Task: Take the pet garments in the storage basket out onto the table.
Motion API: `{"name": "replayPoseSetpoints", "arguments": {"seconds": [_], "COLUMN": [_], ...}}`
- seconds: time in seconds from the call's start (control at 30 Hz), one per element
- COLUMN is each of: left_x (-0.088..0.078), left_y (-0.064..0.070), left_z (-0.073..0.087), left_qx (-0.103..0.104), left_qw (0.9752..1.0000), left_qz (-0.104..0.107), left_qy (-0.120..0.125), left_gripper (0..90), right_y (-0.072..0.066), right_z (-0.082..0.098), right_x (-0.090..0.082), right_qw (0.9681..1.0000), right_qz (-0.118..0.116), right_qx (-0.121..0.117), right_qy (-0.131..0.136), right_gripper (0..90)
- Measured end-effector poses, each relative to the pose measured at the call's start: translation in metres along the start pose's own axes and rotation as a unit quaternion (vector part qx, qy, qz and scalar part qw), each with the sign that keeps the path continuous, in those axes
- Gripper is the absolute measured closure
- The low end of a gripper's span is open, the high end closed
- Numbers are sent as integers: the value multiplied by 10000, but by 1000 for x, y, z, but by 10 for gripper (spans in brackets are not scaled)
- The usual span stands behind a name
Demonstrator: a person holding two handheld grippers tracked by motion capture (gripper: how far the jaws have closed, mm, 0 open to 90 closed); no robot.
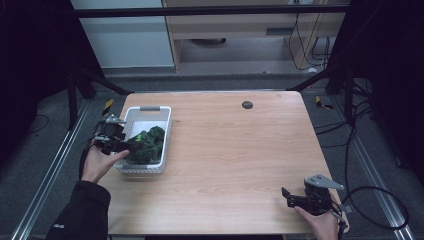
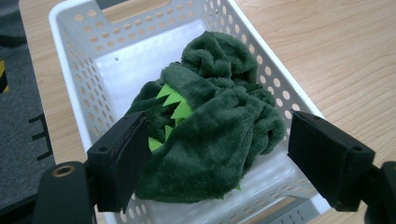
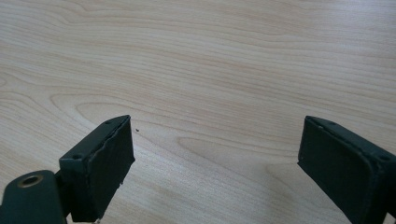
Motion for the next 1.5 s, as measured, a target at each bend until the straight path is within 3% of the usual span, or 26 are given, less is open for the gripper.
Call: {"name": "replayPoseSetpoints", "arguments": {"seconds": [1.07, 1.33, 1.5], "left_x": [41, 49, 54], "left_y": [1, 0, -2], "left_z": [-1, 0, 1], "left_qx": [27, 40, -24], "left_qw": [9975, 9964, 9959], "left_qz": [15, -10, 36], "left_qy": [-705, -852, -902], "left_gripper": [167, 186, 245], "right_y": [1, 0, 0], "right_z": [1, 1, 2], "right_x": [4, 4, 5], "right_qw": [9999, 9999, 9998], "right_qz": [-17, -20, -24], "right_qx": [-71, -57, -92], "right_qy": [-97, -134, -157], "right_gripper": [90, 86, 84]}}
Point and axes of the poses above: each handheld gripper's, and its own axes: x roughly forward along the jaws, z roughly out of its underside, y roughly to its right, the point moved 3 cm from there along x, roughly forward along the jaws, and after that the axes turned 6 degrees about -y, right-handed, at the moved point
